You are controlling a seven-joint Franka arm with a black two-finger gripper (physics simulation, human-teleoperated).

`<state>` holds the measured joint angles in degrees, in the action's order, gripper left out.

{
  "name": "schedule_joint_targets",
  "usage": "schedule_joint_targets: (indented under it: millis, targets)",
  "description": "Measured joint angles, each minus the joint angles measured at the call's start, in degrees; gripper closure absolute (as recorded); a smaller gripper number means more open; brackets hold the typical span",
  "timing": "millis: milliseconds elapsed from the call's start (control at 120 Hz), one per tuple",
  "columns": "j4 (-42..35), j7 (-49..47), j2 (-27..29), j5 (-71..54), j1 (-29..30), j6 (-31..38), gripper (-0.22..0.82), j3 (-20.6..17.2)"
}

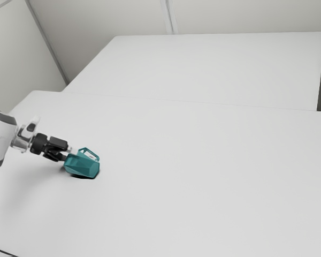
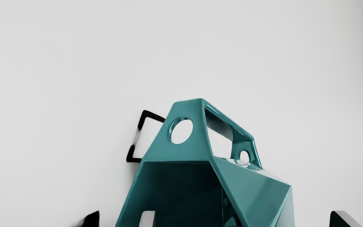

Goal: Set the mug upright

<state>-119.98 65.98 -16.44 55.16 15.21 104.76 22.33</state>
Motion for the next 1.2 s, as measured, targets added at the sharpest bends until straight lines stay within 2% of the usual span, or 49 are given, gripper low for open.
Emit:
schedule_joint_targets:
  millis: [300,367,558,675,833,1200]
  targets:
    - [-1.82,5.55,0.11,2.91,-0.97,0.27,0.02,-0.59]
    - [-1.97,6.4,0.1,3.18,-1.08,0.5,0.11,-0.61]
    - [-2.03,8.02,0.12,3.4,-1.08,0.84,0.51,-0.56]
    - [-2.03,8.65,0.14,3.32,-1.07,1.2,0.62,-0.62]
    - [-1.99,9.27,0.17,3.22,-1.08,1.61,0.69,-0.68]
    - [-1.45,9.88,3.2,3.36,-1.8,-0.38,0.76,-1.13]
